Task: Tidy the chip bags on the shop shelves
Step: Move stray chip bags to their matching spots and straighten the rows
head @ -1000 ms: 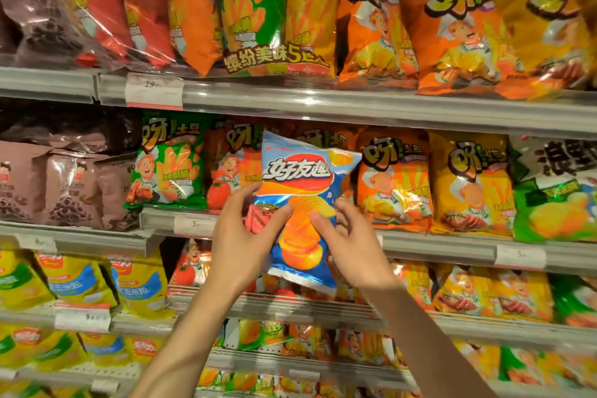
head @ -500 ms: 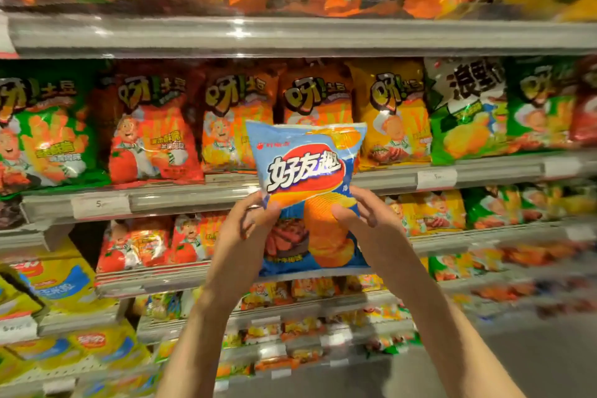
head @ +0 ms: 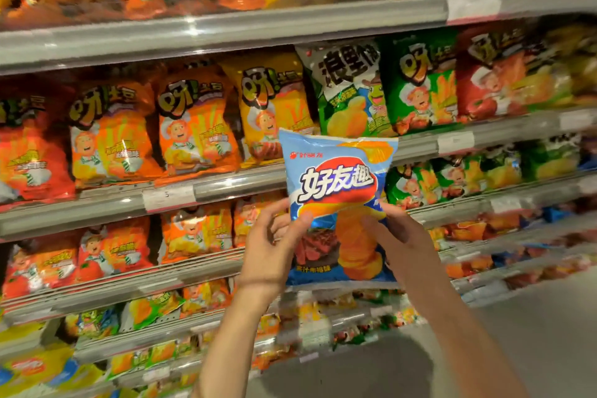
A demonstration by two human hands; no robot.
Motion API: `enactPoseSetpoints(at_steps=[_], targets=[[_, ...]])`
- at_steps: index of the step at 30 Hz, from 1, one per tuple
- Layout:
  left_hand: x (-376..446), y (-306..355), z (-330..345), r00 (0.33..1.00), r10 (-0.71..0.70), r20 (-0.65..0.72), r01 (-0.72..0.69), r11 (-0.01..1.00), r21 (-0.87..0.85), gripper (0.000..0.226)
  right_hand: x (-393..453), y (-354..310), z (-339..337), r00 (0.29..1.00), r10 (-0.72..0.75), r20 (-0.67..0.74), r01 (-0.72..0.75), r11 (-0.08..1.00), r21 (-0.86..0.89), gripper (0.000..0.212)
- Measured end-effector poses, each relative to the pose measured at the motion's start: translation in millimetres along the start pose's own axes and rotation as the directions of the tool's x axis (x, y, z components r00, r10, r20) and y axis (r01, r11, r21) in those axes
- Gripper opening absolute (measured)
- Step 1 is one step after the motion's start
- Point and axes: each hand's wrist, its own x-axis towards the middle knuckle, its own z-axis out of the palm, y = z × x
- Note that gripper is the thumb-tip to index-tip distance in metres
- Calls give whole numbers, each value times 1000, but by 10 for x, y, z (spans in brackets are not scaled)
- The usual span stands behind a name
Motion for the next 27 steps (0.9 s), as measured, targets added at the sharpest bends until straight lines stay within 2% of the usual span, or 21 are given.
enactPoseSetpoints(at_steps=[5,9,12,15,18,21,25,27], targets=[[-11,-246,1176,996,-10,92,6,999,42,25,50,9,-1153,996,4,-89,-5,1000,-9,14],[2,-429,2020,983,-41,178,31,998,60,33,45,64,-1985,977,25,-210,-24,1000,8,17],[44,-508,2542,962,-72,263,66,997,33,35,58,37,-2482,961,34,-274,-29,999,24,31],[100,-562,3025,935,-96,342,97,995,15,33,108,31,-2917,932,55,-357,-45,998,35,36],[213,-701,3452,916,-120,383,114,993,39,34,175,32,-3320,912,64,-405,-58,998,27,52],[356,-806,3886,906,-128,403,80,988,134,49,284,-11,-3740,898,46,-438,-53,999,-3,27],[551,-871,4549,876,-108,470,67,993,102,39,522,-114,-4301,871,30,-491,-45,999,-19,27],[715,-911,4888,873,-102,478,62,993,99,41,719,-156,-4585,857,23,-514,-41,999,-23,24]])
